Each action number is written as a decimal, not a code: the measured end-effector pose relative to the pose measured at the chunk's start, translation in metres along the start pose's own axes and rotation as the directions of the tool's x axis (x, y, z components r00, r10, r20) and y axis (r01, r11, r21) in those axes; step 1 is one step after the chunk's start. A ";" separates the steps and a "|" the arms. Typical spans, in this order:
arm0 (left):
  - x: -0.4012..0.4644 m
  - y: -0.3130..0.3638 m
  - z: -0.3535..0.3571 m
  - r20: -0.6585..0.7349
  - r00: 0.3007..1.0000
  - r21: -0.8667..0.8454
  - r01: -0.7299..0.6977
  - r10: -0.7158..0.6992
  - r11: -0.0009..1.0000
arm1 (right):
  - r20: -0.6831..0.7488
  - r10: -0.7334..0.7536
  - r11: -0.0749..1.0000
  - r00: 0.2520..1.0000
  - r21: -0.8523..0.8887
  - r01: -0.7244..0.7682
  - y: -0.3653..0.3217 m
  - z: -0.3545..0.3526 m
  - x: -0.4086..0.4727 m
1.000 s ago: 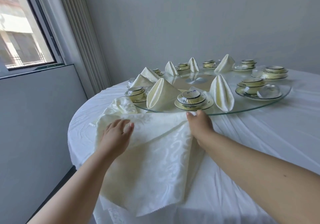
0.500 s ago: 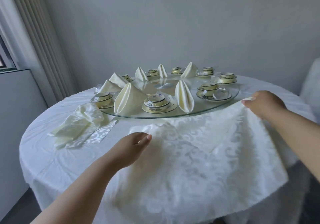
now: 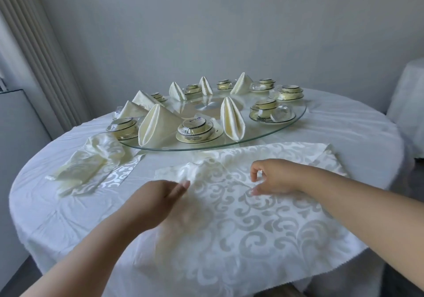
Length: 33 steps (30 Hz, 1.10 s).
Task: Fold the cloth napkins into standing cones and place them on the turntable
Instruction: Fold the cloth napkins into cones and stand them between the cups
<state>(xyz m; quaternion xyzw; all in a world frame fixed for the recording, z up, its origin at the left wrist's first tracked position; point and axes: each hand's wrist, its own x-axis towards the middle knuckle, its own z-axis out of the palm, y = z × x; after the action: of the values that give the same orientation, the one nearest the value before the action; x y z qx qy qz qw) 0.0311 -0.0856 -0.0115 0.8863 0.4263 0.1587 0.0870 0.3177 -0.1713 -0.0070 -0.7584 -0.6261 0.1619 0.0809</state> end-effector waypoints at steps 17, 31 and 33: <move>0.069 -0.046 0.005 0.128 0.816 -0.484 0.548 -0.564 0.683 | -0.594 0.056 0.965 0.803 0.239 0.110 -0.034 -0.003 0.004; 0.071 -0.020 0.013 -0.255 0.751 -0.714 0.278 -0.609 0.642 | -0.270 0.245 0.969 0.931 0.088 -0.229 -0.016 0.011 0.029; 0.060 -0.024 0.005 -0.302 0.741 -0.714 0.242 -0.600 0.657 | -0.299 0.245 0.965 0.922 0.167 -0.202 -0.012 0.010 0.032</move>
<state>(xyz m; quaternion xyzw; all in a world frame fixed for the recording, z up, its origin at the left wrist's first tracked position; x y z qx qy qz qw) 0.0500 -0.0238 -0.0109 0.5966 0.5554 0.4967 0.2981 0.3087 -0.1390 -0.0170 -0.8340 -0.5020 0.0874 0.2120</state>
